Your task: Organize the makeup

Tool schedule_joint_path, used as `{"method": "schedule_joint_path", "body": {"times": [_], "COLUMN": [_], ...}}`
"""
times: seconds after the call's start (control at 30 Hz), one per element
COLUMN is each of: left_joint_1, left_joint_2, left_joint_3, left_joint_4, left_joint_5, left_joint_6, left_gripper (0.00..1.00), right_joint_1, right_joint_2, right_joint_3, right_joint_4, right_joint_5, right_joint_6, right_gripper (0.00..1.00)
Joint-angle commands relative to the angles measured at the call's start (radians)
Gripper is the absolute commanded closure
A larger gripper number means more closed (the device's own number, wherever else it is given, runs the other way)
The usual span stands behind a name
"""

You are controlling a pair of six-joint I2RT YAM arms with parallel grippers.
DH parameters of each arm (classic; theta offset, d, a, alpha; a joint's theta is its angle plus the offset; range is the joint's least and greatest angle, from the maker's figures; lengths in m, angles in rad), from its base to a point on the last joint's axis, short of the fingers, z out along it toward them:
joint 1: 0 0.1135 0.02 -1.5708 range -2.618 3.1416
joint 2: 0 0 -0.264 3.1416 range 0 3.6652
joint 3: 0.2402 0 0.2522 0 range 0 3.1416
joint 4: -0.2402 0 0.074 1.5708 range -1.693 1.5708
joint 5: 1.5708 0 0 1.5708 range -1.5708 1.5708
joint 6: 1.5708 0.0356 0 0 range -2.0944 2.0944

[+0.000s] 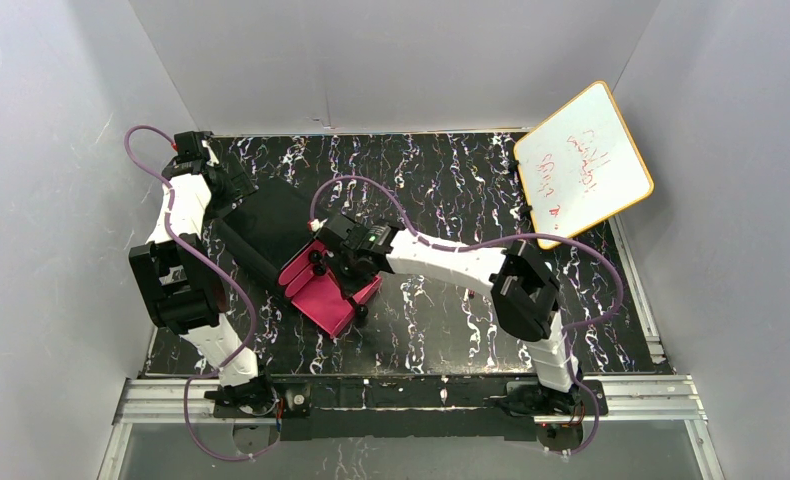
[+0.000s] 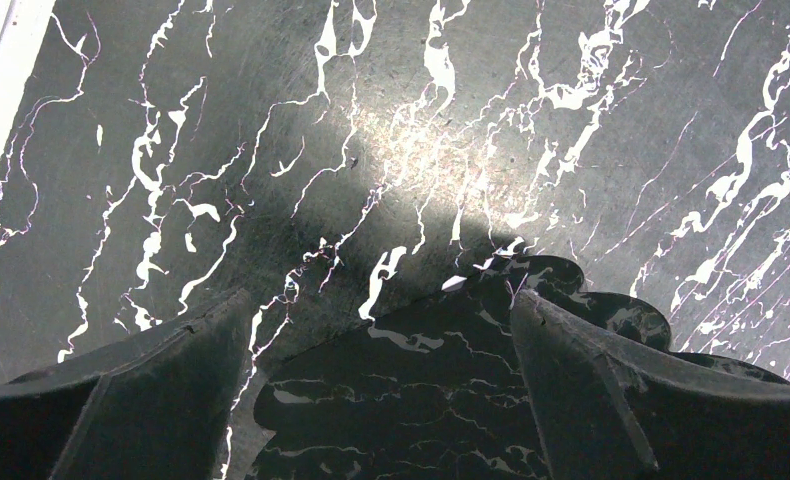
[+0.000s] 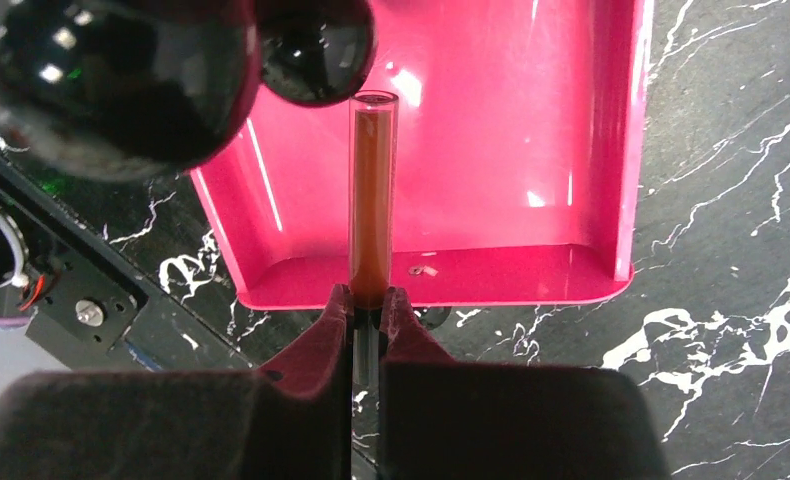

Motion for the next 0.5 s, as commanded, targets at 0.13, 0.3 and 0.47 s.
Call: {"method": "schedule_joint_path", "body": {"times": [0.13,0.3,0.47], "left_joint_1": [-0.019,-0.019,-0.019], "left_joint_2": [-0.026,-0.021,-0.02], "left_joint_3": [-0.016,-0.013,-0.011], "left_joint_4": [-0.068,-0.067,-0.067], "left_joint_5": [0.03,0.029,0.029], "left_joint_6": [0.024,0.024,0.025], "left_gripper": [0.02,0.02,0.02], "right_joint_1": [-0.003,-0.001,-0.001], "right_joint_2": [0.038,0.049,0.056], "right_joint_3": [0.064,0.055,0.048], "right_joint_4": [0.034,0.045,0.039], "right_joint_5": [0.073,0.097,0.104], "right_joint_6": [-0.004,-0.009,-0.014], "right_gripper": [0.99,0.99,0.75]}}
